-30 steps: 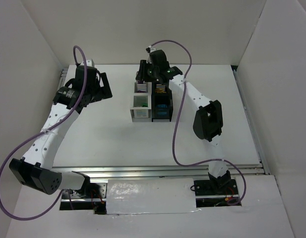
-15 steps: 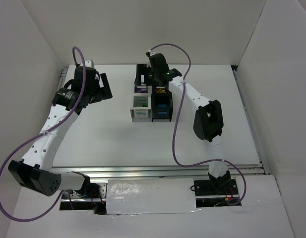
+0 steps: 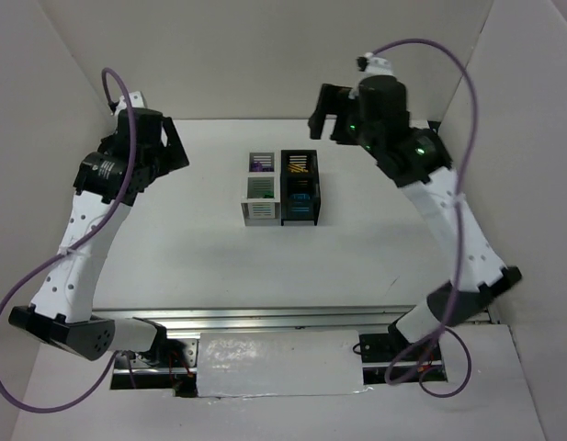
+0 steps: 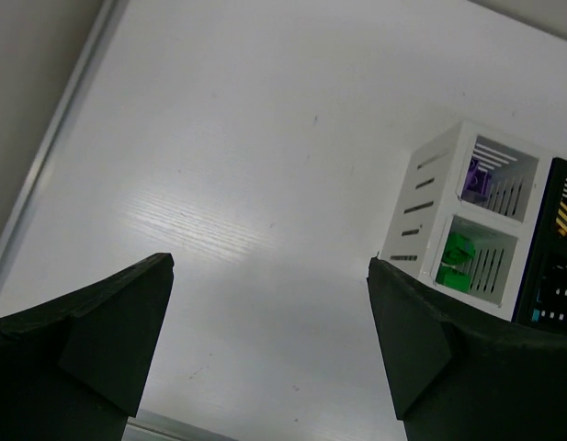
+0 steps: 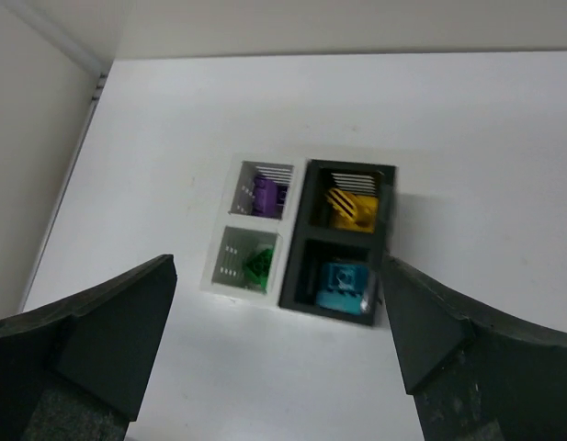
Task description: Sort the legos into containers by color
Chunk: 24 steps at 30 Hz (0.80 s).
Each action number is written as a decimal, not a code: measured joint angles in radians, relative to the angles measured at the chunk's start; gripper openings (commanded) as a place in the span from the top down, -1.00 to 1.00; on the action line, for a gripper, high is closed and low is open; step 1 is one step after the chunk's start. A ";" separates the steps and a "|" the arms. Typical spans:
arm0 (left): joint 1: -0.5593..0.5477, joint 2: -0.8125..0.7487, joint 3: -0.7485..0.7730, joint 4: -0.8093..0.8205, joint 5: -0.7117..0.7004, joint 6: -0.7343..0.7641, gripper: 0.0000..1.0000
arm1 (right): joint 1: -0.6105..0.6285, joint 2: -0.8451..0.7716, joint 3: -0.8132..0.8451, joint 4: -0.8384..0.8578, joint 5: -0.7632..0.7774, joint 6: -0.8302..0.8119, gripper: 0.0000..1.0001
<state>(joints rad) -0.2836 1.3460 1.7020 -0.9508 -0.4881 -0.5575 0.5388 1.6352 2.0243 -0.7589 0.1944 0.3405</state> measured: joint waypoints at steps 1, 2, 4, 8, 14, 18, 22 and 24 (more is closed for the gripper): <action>0.000 -0.005 0.017 -0.009 -0.020 0.000 -0.99 | 0.000 -0.076 -0.016 -0.046 0.029 0.011 -0.99; 0.000 -0.012 0.027 -0.016 -0.035 0.000 -0.99 | 0.000 -0.145 -0.027 -0.090 0.061 0.025 -0.99; 0.000 -0.032 0.029 -0.025 -0.053 0.000 -0.99 | 0.000 -0.271 -0.049 -0.179 0.123 0.051 -0.99; 0.000 -0.087 -0.032 -0.021 -0.068 -0.002 -0.99 | -0.005 -0.462 -0.131 -0.320 0.217 0.085 -0.99; 0.000 -0.213 -0.203 -0.049 -0.101 -0.030 -0.99 | -0.010 -0.687 -0.343 -0.407 0.321 0.121 -0.99; 0.000 -0.271 -0.247 -0.098 -0.163 -0.082 -0.99 | -0.010 -0.789 -0.399 -0.431 0.387 0.122 -0.99; 0.000 -0.417 -0.363 -0.088 -0.156 -0.086 -0.99 | -0.011 -0.860 -0.400 -0.465 0.444 0.119 -0.99; 0.000 -0.489 -0.381 -0.076 -0.151 -0.081 -0.99 | -0.011 -0.890 -0.409 -0.465 0.460 0.119 -0.99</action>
<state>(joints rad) -0.2832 0.8574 1.3209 -1.0271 -0.6395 -0.6388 0.5274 0.7456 1.6150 -1.2243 0.6540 0.4595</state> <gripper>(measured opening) 0.994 0.996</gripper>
